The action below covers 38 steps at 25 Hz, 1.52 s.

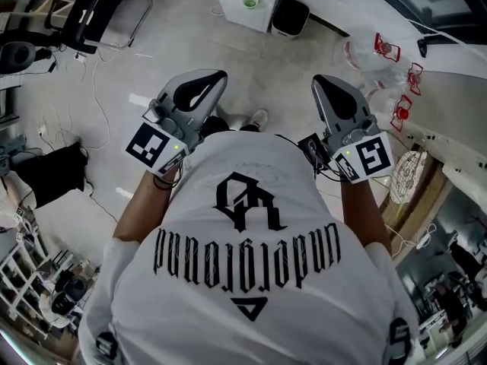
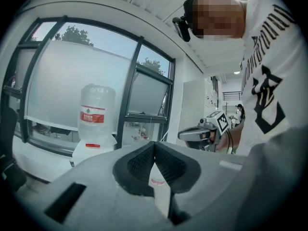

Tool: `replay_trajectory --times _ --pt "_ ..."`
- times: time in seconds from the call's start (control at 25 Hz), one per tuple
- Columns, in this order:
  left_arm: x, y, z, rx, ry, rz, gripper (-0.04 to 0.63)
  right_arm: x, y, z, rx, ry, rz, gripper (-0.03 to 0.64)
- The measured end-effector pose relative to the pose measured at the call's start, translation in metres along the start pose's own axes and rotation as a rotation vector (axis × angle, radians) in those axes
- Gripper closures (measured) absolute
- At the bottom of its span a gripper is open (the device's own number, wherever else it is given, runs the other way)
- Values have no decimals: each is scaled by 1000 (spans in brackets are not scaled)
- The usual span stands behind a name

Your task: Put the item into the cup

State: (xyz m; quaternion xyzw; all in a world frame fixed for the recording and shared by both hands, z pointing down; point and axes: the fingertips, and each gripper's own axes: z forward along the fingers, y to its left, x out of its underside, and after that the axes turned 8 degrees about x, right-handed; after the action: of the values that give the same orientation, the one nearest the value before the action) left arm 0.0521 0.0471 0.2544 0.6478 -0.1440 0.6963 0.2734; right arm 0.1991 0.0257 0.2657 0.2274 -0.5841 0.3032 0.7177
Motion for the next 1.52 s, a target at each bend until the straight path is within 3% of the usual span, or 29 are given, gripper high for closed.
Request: replay_trajectory --times 0.4,1.08,1.52 --pt "-1 1 -41 43 -26 16 580 -10 48 0 33 -8 -20 601" --pt "3 22 -196 68 -79 33 581 -23 204 24 85 0 -31 601" --pt "15 10 -258 118 -78 31 581 -13 274 17 135 -8 -4 601"
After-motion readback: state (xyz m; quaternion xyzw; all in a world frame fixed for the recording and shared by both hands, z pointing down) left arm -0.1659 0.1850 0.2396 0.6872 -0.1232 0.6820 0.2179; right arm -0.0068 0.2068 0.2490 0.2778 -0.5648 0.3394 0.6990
